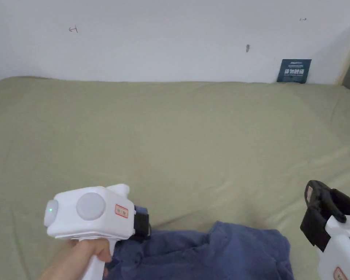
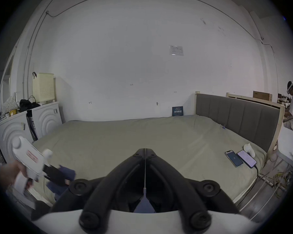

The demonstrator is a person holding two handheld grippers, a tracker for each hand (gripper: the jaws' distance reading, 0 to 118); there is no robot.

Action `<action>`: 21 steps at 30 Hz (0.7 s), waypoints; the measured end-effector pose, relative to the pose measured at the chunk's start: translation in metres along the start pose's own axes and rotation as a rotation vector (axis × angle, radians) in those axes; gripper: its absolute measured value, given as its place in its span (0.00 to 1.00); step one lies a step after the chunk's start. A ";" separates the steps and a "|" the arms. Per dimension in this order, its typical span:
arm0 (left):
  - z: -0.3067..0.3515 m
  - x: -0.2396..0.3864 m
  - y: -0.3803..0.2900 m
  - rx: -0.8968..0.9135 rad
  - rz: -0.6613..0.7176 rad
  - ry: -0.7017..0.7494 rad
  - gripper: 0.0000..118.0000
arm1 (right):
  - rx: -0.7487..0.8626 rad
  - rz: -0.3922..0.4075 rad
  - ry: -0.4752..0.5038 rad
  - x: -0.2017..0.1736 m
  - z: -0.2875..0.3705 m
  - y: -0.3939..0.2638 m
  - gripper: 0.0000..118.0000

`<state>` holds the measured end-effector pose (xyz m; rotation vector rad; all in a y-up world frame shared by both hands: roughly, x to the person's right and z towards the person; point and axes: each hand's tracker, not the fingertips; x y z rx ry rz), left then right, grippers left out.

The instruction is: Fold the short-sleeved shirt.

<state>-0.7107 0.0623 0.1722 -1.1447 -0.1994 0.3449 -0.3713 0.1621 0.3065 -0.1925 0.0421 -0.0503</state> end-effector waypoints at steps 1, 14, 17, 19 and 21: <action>-0.015 0.008 -0.001 -0.031 0.005 -0.046 0.53 | -0.005 0.001 -0.007 0.002 0.000 -0.001 0.03; 0.021 -0.050 -0.005 0.100 0.127 -0.205 0.00 | -0.063 -0.017 -0.020 0.014 -0.013 -0.008 0.02; 0.018 -0.077 -0.010 0.075 0.173 -0.124 0.00 | -0.071 -0.021 -0.001 0.009 -0.015 -0.010 0.02; 0.010 -0.073 -0.015 0.039 0.172 -0.141 0.00 | -0.074 -0.022 0.007 0.007 -0.015 -0.010 0.02; -0.012 -0.066 -0.024 -0.023 0.197 -0.218 0.00 | -0.079 -0.020 0.010 0.004 -0.014 -0.012 0.02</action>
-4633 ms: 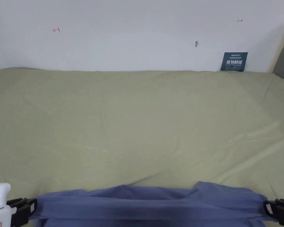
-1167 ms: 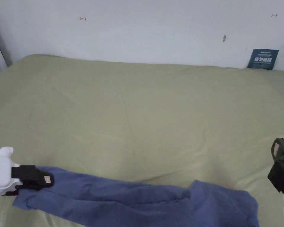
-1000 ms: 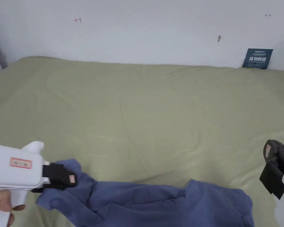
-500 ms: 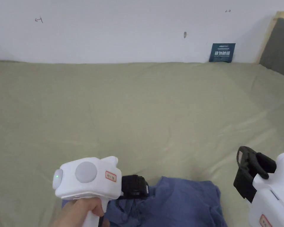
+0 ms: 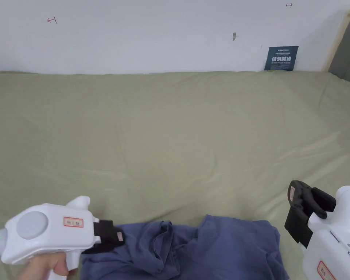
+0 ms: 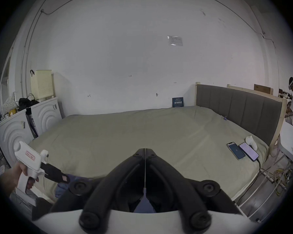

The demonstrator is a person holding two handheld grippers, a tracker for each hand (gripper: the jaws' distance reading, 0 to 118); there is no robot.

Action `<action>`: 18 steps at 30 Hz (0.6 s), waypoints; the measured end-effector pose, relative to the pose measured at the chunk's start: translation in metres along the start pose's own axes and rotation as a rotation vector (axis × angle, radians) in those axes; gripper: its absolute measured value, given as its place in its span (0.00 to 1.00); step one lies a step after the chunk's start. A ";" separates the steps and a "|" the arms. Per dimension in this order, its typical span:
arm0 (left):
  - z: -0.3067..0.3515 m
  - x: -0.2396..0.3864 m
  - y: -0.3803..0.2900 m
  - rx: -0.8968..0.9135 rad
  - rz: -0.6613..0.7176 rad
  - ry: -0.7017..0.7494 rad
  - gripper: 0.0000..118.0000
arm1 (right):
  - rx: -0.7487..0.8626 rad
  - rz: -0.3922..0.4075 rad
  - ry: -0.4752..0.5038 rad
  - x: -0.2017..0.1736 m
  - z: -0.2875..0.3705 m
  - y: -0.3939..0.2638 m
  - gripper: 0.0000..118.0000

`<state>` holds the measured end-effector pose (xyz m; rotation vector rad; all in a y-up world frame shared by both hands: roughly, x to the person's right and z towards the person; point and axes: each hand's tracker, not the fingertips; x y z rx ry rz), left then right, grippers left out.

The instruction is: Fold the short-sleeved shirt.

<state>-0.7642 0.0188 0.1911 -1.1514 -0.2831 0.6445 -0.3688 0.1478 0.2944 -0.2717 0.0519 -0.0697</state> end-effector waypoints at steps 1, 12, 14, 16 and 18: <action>-0.013 0.002 -0.004 -0.027 0.000 -0.023 0.00 | -0.004 -0.001 0.003 0.000 0.000 0.000 0.03; -0.060 0.016 -0.021 -0.130 -0.056 -0.057 0.00 | -0.040 0.016 -0.005 0.003 0.001 -0.002 0.03; -0.023 0.016 -0.015 -0.054 -0.121 -0.013 0.00 | -0.033 0.008 -0.004 0.002 0.001 -0.001 0.03; 0.013 0.004 -0.005 -0.015 -0.124 -0.042 0.00 | -0.028 0.002 -0.001 -0.001 -0.001 0.000 0.03; 0.050 -0.017 0.001 0.052 -0.080 -0.044 0.00 | -0.025 0.004 0.006 -0.006 -0.004 0.001 0.03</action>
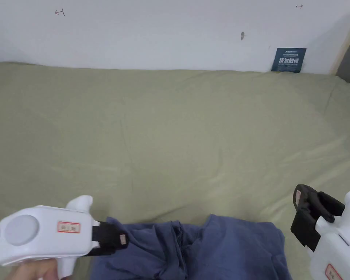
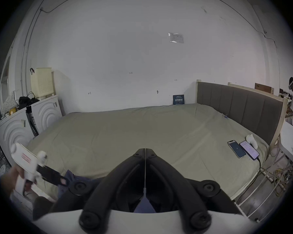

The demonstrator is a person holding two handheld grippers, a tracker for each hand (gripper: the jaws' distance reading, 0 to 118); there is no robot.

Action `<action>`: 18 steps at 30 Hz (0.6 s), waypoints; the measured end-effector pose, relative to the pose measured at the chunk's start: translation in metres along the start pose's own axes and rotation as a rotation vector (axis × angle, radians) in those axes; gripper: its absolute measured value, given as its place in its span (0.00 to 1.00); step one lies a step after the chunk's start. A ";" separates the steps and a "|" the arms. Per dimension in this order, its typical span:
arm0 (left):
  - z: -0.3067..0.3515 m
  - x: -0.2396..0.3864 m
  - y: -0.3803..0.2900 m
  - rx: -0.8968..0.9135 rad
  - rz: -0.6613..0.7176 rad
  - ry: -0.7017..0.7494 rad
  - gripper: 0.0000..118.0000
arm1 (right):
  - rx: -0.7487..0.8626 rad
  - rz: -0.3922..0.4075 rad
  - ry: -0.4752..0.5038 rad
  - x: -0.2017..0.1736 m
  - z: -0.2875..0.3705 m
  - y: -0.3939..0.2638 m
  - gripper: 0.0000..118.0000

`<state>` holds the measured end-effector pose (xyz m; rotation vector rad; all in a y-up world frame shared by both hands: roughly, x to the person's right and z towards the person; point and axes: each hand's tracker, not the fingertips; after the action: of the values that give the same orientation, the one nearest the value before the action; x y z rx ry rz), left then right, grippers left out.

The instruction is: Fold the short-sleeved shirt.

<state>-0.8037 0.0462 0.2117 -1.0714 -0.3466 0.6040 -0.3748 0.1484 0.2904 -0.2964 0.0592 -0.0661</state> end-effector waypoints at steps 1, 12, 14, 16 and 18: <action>0.010 -0.010 0.002 0.017 0.017 0.011 0.00 | -0.001 0.001 0.005 -0.002 -0.001 0.000 0.03; -0.008 -0.075 -0.015 -0.053 0.172 -0.228 1.00 | -0.017 0.030 0.030 -0.022 -0.008 0.003 0.03; -0.031 -0.073 -0.038 -0.065 0.222 -0.275 0.99 | -0.023 0.038 0.028 -0.023 -0.009 0.003 0.03; -0.038 -0.089 -0.016 -0.094 0.230 -0.294 0.99 | -0.025 0.041 0.022 -0.023 -0.010 0.003 0.03; -0.054 -0.088 -0.021 -0.109 0.222 -0.387 0.99 | -0.034 0.044 0.018 -0.023 -0.011 0.001 0.03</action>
<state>-0.8384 -0.0532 0.2082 -1.1032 -0.6069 1.0056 -0.3982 0.1480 0.2803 -0.3279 0.0850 -0.0240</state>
